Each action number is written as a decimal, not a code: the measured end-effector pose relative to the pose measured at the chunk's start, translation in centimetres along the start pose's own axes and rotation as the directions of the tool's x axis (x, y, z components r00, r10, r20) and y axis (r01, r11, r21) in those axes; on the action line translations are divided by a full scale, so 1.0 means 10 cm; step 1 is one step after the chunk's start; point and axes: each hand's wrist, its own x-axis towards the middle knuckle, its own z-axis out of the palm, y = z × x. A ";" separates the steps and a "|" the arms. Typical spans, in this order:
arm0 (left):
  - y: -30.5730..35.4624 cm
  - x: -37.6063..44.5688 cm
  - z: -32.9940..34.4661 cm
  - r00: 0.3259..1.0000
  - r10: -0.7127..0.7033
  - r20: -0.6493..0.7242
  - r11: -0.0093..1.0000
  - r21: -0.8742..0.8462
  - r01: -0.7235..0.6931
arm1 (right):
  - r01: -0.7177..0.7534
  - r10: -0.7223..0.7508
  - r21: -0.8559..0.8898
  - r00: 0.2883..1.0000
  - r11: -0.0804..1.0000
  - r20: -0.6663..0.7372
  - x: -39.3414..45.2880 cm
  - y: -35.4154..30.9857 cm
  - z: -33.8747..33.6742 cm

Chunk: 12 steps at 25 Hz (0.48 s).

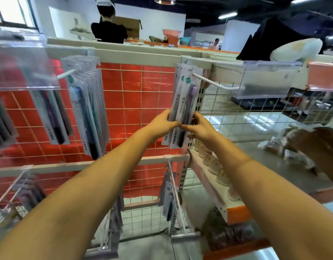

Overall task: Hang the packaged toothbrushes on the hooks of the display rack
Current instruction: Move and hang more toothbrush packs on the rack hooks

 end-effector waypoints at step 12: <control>0.05 -0.39 0.08 1.000 0.022 -0.013 0.971 -0.237 -0.025 | 0.104 -0.104 -0.085 0.995 0.991 0.002 -0.31 -0.05 -0.02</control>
